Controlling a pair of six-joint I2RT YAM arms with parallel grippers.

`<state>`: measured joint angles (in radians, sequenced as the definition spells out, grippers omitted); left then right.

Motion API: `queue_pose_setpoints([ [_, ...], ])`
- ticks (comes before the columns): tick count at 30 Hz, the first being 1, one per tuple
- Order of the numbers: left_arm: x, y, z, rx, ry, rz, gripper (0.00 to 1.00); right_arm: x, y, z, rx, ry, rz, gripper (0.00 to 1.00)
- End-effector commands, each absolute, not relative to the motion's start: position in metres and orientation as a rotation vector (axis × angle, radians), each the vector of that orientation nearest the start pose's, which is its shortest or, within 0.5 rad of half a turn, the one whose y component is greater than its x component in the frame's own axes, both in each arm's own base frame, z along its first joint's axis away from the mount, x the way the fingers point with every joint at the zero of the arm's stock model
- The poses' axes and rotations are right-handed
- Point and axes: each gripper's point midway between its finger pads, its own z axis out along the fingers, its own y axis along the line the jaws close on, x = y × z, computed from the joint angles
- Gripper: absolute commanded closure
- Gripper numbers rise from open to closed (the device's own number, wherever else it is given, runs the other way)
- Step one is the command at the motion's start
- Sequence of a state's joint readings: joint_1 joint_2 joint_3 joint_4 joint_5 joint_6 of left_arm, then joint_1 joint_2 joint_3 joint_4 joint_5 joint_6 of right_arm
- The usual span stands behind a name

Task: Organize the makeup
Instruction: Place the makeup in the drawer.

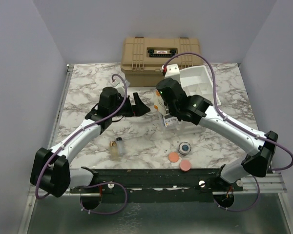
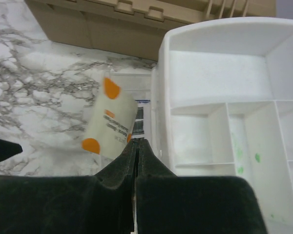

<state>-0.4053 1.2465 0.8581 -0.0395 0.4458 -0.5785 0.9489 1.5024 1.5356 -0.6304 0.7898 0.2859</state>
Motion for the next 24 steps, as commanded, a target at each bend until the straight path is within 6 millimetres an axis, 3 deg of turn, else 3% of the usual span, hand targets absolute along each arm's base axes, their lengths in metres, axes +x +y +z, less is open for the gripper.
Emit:
queue_pose_setpoints([
  [1, 0.297, -0.269, 0.204, 0.181, 2.078, -1.159, 0.06, 0.335, 0.238, 0.277, -0.291, 1.982, -0.198, 0.99],
  [6, 0.297, -0.287, 0.189, 0.155, 2.097, -1.186, 0.08, 0.335, 0.250, 0.251, -0.344, 2.039, -0.181, 0.99],
  [10, 0.306, -0.283, 0.181, 0.097, 2.103, -1.132, 0.10, 0.333, 0.264, 0.238, -0.365, 2.074, -0.099, 0.99],
  [13, 0.310, -0.281, 0.185, 0.081, 2.084, -1.109, 0.18, 0.340, 0.279, 0.225, -0.337, 2.127, 0.031, 0.99],
  [19, 0.313, -0.246, 0.189, -0.095, 2.025, -0.965, 0.24, 0.354, 0.310, 0.195, -0.354, 2.225, 0.216, 0.99],
  [24, 0.307, -0.221, 0.195, -0.188, 1.968, -0.889, 0.24, 0.360, 0.329, 0.184, -0.391, 2.260, 0.282, 0.99],
])
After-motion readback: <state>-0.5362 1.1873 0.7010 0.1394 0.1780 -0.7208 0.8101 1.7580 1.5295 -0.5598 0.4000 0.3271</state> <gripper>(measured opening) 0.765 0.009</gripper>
